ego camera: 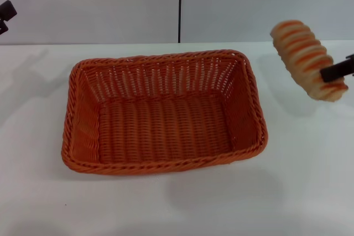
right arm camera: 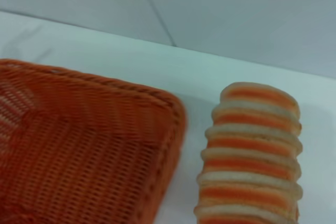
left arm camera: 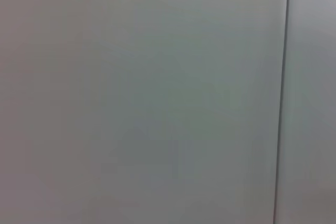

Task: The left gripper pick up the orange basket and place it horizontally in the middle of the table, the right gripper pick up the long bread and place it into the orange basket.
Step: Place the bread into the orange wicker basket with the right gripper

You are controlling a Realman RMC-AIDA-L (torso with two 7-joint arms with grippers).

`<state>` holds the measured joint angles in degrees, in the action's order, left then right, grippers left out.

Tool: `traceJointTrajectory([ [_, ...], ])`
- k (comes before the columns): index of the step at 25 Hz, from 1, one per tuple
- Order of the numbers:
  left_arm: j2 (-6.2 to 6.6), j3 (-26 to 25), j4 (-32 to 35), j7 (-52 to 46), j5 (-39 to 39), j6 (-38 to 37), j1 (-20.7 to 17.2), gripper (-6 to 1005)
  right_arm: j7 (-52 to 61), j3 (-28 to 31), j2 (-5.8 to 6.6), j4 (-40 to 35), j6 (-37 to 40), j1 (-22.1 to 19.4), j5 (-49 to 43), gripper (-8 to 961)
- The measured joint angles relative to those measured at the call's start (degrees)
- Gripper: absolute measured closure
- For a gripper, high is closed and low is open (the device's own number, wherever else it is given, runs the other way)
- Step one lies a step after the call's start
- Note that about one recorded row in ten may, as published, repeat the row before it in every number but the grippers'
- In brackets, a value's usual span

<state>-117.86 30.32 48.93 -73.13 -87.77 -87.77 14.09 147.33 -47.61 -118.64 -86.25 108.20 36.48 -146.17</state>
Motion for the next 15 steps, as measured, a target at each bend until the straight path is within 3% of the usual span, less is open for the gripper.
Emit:
traceJointTrajectory([
  [7, 0.00, 0.02, -0.74, 0.24, -0.03, 0.00, -0.18, 184, 3.62, -8.22, -0.14, -6.75, 2.17, 1.22, 0.58, 839],
  [11, -0.07, 0.09, -2.13, 0.32, -0.04, -0.01, 0.12, 184, 4.14, -15.52, -0.26, -2.31, -1.20, 1.07, 2.32, 843],
  [15, -0.08, 0.10, -2.19, 0.34, 0.01, -0.23, 0.13, 184, 2.88, -18.21, -0.22, 4.82, -4.99, 1.63, 6.49, 844],
])
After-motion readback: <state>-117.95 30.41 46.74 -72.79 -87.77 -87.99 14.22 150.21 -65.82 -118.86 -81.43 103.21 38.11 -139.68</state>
